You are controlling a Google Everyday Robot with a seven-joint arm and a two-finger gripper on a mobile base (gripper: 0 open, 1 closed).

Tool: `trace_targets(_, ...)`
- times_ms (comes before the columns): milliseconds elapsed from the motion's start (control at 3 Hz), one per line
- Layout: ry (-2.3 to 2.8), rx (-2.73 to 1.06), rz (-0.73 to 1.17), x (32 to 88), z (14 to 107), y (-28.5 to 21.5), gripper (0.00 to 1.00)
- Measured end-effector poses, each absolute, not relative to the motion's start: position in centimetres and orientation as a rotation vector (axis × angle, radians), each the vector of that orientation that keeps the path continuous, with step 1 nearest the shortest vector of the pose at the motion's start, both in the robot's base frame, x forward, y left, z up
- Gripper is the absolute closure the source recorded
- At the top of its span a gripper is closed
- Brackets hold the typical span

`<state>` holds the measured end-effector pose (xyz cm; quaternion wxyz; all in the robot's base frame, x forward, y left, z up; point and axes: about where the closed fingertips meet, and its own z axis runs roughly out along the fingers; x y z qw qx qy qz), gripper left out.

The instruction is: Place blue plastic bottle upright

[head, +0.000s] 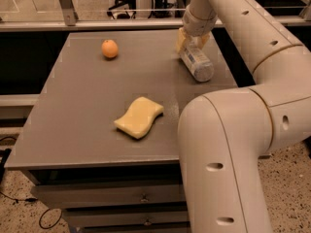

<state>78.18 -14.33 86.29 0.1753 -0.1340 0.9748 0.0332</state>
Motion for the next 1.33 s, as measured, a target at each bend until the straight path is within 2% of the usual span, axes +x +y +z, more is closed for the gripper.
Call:
trace_targets(333, 2.684, -0.431, 0.091, 78.7, 88.5, -14.1, 0.81)
trace_targets(667, 2.553, -0.560, 0.126, 78.9, 91.8, -12.5, 1.00)
trace_targets(1333, 2.179, -0.848, 0.376, 76.9, 97.7, -9.7, 1.00)
